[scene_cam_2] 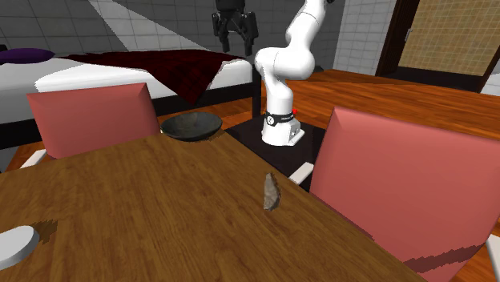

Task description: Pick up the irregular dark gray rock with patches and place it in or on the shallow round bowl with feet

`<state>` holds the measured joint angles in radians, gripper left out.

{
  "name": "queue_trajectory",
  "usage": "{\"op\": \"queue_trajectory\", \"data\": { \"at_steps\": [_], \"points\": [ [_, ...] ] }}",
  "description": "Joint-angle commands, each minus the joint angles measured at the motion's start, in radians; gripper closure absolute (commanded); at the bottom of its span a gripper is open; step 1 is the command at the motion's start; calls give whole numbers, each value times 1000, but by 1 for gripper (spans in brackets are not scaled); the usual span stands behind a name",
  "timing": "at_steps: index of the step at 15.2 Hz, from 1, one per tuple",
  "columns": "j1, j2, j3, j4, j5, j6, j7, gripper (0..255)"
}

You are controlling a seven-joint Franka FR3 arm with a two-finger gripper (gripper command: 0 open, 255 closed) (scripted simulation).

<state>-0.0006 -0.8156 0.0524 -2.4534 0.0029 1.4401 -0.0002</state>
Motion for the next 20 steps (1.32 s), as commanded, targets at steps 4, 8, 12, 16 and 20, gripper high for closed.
{"op": "queue_trajectory", "data": {
  "at_steps": [4,8,12,16,20],
  "points": [
    [22,98,45,22,34,60,32,0],
    [47,238,103,68,68,133,73,0],
    [68,385,158,134,88,196,114,0],
    [87,538,209,217,92,245,158,0],
    [109,695,253,318,79,280,206,0]
  ]
}}
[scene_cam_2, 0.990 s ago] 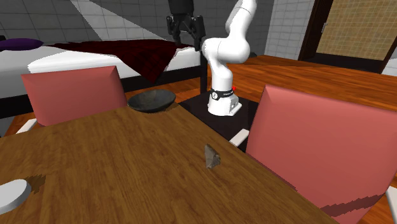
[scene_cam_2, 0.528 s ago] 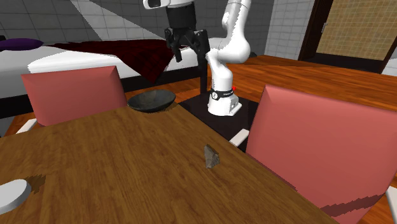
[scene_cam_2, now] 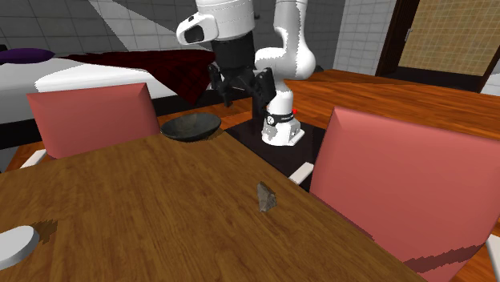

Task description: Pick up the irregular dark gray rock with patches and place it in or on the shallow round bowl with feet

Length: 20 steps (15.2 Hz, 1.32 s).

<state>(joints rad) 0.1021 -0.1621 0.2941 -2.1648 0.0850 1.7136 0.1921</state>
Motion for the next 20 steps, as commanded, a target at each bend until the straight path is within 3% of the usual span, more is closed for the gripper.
{"op": "queue_trajectory", "data": {
  "at_steps": [1,13,20],
  "points": [
    [12,82,22,58,-9,13,26,0],
    [134,566,84,478,-119,-3,157,0],
    [132,563,83,381,-119,92,158,0]
  ]
}}
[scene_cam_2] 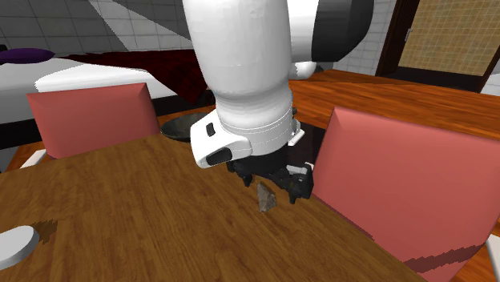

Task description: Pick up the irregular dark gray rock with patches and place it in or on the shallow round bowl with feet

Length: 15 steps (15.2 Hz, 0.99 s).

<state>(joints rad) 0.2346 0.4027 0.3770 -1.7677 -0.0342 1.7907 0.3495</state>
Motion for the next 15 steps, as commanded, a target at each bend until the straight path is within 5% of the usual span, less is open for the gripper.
{"op": "queue_trajectory", "data": {
  "at_steps": [1,8,9,15],
  "points": [
    [0,-1,0,-24,0,23,0,0],
    [0,-1,0,-23,0,23,0,0],
    [0,-1,0,-23,0,23,0,255],
    [0,0,0,-22,0,23,1,255]
  ]
}}
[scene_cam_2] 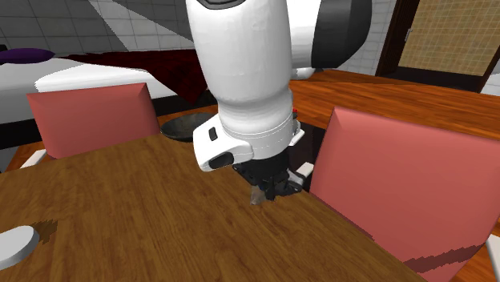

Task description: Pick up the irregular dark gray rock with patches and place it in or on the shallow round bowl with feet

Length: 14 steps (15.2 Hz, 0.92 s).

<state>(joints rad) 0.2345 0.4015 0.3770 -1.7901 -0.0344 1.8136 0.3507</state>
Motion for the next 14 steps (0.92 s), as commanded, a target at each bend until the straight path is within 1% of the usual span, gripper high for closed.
{"op": "queue_trajectory", "data": {
  "at_steps": [1,3,4,5,6,7,8,9,11,14],
  "points": [
    [0,1,0,-1,0,1,0,255],
    [0,1,0,0,0,0,0,255],
    [1,1,0,0,0,0,0,0],
    [-34,-98,26,-127,-9,105,-164,0],
    [-77,-194,52,-249,-2,215,-342,0],
    [-119,-286,70,-365,26,326,-541,0],
    [-154,-369,76,-470,80,435,-763,0],
    [-169,-417,70,-532,131,504,-927,0],
    [-158,-398,61,-542,122,531,-920,0],
    [-156,-367,62,-555,107,573,-908,0]
  ]
}}
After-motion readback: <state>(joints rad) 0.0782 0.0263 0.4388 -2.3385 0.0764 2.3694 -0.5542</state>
